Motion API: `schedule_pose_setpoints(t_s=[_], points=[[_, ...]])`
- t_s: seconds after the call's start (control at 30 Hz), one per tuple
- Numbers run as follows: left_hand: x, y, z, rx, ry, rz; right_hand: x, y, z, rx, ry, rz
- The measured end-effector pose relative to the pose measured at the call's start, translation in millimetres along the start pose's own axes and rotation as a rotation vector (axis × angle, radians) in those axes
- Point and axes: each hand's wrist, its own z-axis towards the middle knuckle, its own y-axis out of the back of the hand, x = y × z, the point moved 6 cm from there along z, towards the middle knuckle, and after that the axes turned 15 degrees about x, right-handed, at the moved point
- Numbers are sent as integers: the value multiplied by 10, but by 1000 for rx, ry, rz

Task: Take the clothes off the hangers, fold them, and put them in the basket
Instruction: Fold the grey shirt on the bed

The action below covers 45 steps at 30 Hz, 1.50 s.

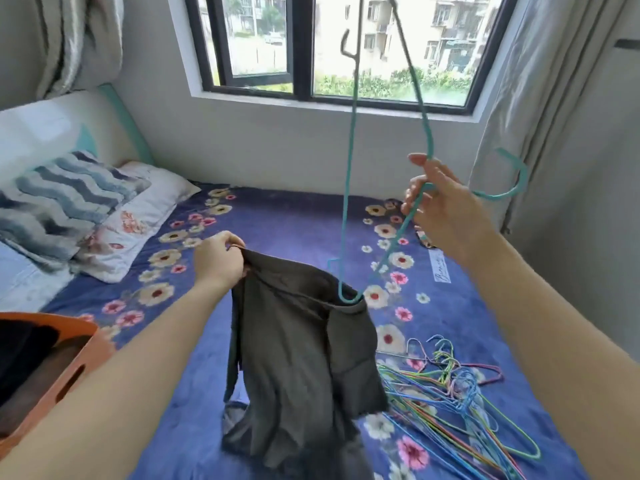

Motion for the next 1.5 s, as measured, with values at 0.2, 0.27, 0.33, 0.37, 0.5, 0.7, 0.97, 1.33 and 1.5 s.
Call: schedule_pose_setpoints(t_s=[0.2, 0.27, 0.33, 0.37, 0.5, 0.7, 0.97, 1.33, 1.5], points=[[637, -528, 143, -42, 180, 2, -435, 1288, -339, -325, -193, -111], [679, -816, 53, -1, 173, -10, -1007, 1664, -686, -350, -486, -402], [765, -1129, 16, 61, 170, -19, -1633, 2022, -1117, -359, -726, -655], [815, -1233, 11, 80, 171, -39, -1917, 2159, -1336, -352, -833, -738], [905, -1446, -9, 103, 172, -75, -2617, 2600, -1948, -342, -1133, -862], [766, -1504, 6, 132, 120, -149, -2794, 2894, -2202, -505, -1322, -1051], [417, -1254, 21, 367, -8, -233, -2759, 1402, -713, -61, -837, -725], [-424, 113, 69, 272, -344, -490, -1790, -1018, 682, 330, -468, -700], [-22, 350, -44, 372, -247, -491, -1212, -1322, 940, -20, -333, -663]])
